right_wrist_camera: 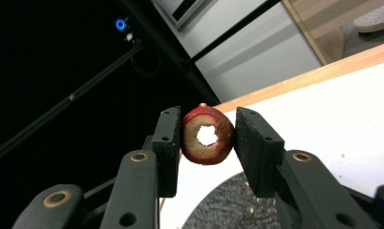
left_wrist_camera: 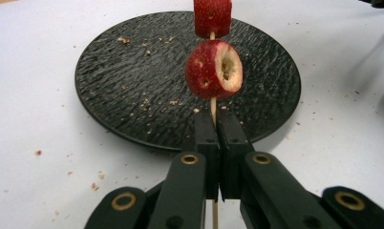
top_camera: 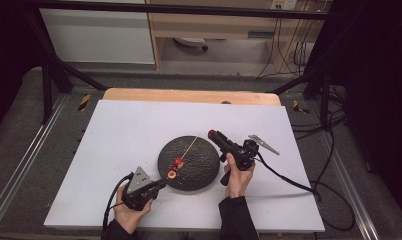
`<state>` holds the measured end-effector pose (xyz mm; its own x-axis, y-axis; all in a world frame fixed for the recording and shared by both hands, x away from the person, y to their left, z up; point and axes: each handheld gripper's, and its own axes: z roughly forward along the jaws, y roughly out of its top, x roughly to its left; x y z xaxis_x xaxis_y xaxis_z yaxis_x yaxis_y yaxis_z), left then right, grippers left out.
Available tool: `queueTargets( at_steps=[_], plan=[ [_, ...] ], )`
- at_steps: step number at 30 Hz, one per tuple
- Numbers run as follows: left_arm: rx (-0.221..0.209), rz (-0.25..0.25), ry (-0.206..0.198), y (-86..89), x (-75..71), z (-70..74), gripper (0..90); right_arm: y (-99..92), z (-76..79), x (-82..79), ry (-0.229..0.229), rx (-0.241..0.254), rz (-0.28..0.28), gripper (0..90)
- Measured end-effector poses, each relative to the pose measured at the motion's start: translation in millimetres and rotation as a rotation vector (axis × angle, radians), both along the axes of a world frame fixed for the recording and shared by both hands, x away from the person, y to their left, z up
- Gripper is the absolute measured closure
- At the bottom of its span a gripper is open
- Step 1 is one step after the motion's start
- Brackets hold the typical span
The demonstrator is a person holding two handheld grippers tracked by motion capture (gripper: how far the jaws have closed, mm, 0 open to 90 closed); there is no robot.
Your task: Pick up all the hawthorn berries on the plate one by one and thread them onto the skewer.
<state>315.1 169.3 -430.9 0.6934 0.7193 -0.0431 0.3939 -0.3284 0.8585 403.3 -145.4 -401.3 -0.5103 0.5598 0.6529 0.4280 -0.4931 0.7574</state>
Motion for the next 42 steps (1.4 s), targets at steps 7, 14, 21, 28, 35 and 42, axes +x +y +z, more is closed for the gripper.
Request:
queueTargets(
  at_steps=[7,14,21,28,35,42],
  plan=[
    [-0.021,-0.01,-0.005,-10.6,-0.6,1.8,88.2,-1.8,3.8,4.6,-0.02,0.063,-0.033,63.1],
    [-0.035,-0.022,-0.012,-20.9,-0.6,3.3,88.2,-2.7,5.5,6.9,-0.03,0.098,-0.048,63.1],
    [-0.043,-0.034,-0.017,-30.0,-1.9,3.8,88.2,-1.3,4.8,8.2,-0.041,0.137,-0.071,63.1],
    [-0.055,-0.03,-0.017,-31.7,-1.5,4.6,88.2,-0.6,4.4,7.4,-0.048,0.15,-0.077,63.1],
    [-0.063,-0.026,-0.019,-33.6,-0.4,4.7,88.2,0.0,3.8,6.4,-0.051,0.151,-0.07,63.1],
    [-0.077,-0.015,-0.018,-38.5,0.9,5.4,88.2,1.2,2.7,5.8,-0.048,0.159,-0.067,63.1]
  ],
)
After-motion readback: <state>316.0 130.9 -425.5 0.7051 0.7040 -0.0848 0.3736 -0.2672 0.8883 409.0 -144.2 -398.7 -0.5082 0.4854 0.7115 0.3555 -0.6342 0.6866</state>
